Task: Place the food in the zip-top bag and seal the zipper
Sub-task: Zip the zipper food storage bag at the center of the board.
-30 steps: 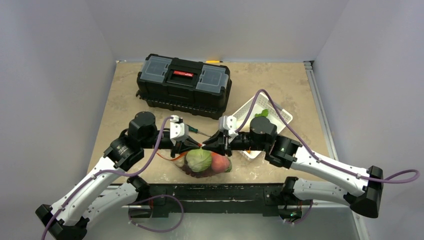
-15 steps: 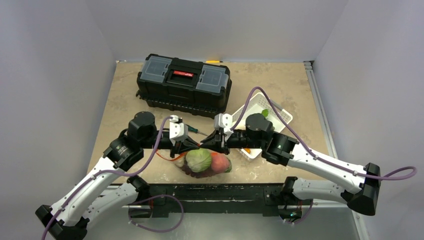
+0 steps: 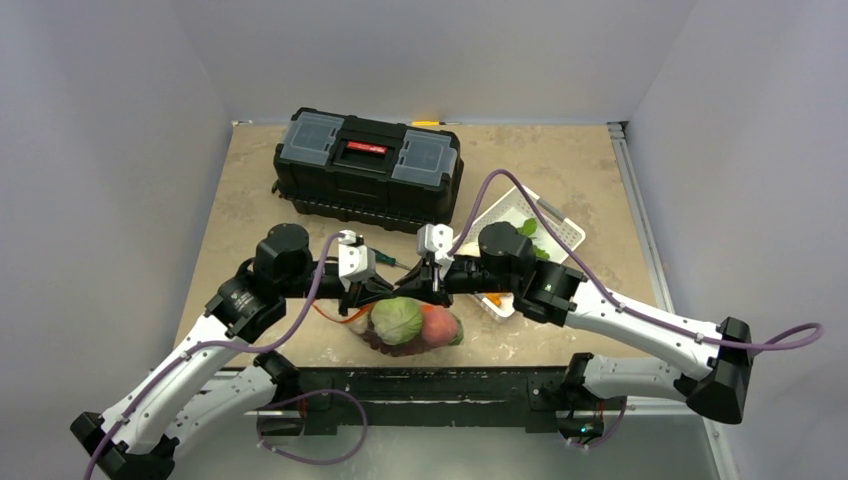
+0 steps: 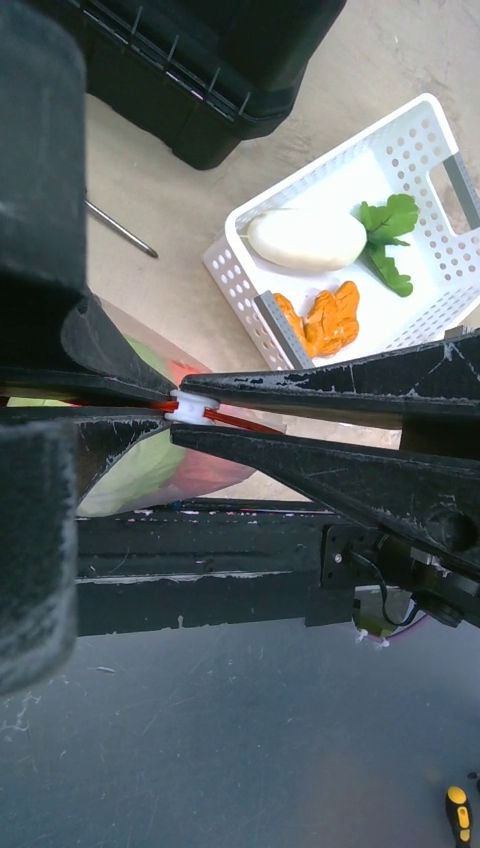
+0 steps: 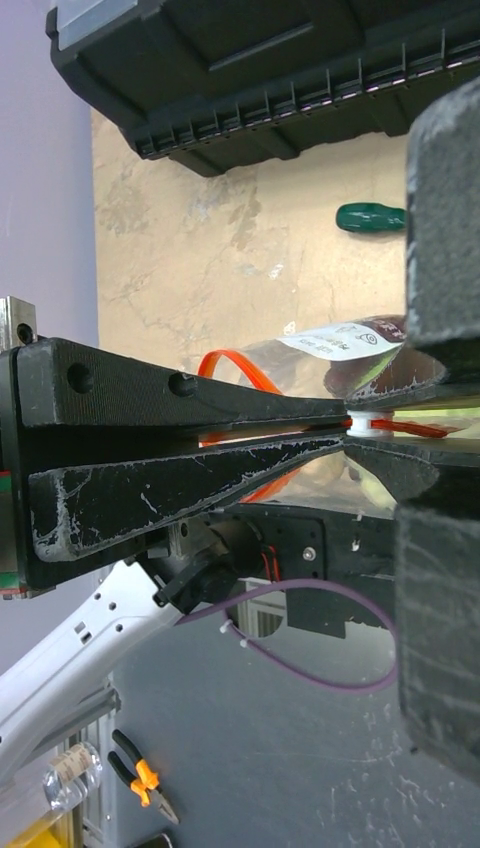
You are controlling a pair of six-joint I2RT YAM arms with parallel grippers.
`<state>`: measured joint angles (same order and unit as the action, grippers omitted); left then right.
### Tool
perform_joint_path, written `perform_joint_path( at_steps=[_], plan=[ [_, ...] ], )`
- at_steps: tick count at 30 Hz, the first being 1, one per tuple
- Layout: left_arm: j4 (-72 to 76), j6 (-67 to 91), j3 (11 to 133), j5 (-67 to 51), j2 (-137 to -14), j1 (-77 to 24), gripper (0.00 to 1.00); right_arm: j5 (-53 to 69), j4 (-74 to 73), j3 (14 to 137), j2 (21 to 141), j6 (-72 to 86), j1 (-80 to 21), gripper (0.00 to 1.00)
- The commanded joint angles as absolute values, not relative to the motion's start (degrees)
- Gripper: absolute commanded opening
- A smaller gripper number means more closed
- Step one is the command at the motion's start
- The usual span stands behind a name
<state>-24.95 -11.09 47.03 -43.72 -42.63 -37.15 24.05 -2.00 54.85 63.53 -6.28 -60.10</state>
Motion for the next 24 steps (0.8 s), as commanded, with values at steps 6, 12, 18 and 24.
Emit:
perform_joint_path(
  at_steps=[6, 12, 18, 24],
  plan=[
    [-20.06, -10.82, 48.79, -46.86, -42.01, -37.63, 0.00, 21.61, -0.53, 54.37, 59.22, -2.93, -60.16, 0.36],
    [-20.04, -10.65, 48.79, -46.49, -41.87, -37.64, 0.00, 17.84, -0.36, 48.74, 52.65, -0.50, -60.14, 0.51],
    [-20.00, -10.42, 48.87, -47.05, -42.01, -37.63, 0.00, 20.13, 5.62, 45.58, 53.01, 2.81, -60.13, 0.43],
    [-20.05, -10.56, 48.85, -46.95, -42.49, -37.62, 0.00, 21.93, 7.56, 46.86, 55.64, 2.73, -60.16, 0.19]
  ],
)
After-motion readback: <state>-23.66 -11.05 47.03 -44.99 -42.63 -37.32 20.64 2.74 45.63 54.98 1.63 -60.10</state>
